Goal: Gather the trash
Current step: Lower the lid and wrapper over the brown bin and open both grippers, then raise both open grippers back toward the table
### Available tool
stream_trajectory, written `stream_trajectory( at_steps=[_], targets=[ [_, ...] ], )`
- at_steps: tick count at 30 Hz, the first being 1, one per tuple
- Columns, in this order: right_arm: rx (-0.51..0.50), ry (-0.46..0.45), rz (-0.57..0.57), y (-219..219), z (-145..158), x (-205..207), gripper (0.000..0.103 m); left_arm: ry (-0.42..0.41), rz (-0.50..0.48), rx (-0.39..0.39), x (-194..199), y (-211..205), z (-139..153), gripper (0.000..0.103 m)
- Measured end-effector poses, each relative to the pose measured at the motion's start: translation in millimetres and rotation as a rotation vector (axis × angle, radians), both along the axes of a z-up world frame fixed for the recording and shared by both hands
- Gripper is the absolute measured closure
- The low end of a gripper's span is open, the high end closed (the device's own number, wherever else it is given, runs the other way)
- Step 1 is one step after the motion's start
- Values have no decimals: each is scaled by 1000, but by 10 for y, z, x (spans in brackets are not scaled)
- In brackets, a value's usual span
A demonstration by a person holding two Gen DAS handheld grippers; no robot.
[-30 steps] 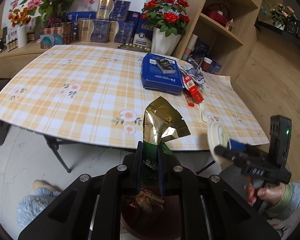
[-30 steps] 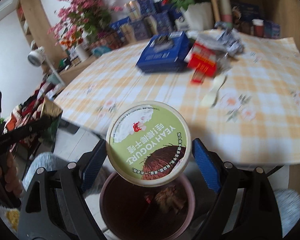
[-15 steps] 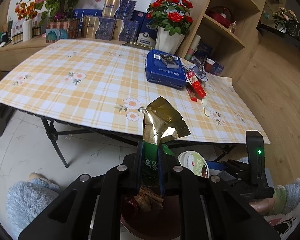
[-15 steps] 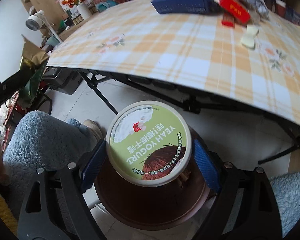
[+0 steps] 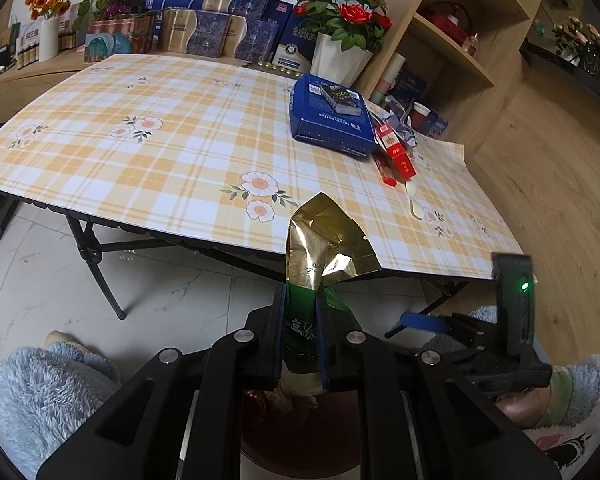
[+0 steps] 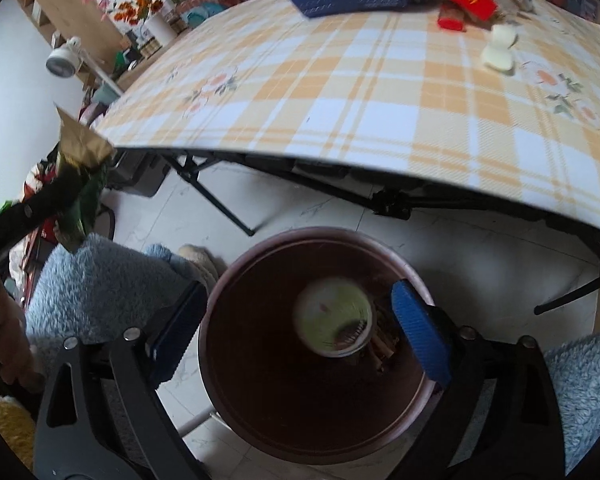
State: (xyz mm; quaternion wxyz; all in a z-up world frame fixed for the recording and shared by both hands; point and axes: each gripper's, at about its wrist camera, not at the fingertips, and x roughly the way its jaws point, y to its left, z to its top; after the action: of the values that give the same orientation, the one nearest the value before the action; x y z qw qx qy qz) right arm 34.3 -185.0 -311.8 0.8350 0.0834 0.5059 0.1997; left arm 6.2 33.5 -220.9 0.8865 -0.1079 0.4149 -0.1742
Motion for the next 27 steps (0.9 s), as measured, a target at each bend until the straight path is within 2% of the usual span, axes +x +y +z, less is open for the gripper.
stream_trajectory(
  at_steps=[5, 9, 14, 19, 27],
  targets=[
    [5, -104, -104, -223, 231, -39, 9, 25, -19, 5, 19, -38, -61, 90],
    [-48, -230, -220, -428, 450, -121, 7, 30, -51, 1, 26, -97, -113, 90],
    [-113, -317, -346, -642, 576, -189, 6, 42, -87, 4, 36, -186, -175, 90],
    [-140, -341, -442, -855, 606, -228, 6, 66, -162, 41, 22, -366, -245, 90],
    [-125, -319, -510, -970, 572, -294, 6, 68, -301, 111, -93, -671, -297, 89]
  ],
)
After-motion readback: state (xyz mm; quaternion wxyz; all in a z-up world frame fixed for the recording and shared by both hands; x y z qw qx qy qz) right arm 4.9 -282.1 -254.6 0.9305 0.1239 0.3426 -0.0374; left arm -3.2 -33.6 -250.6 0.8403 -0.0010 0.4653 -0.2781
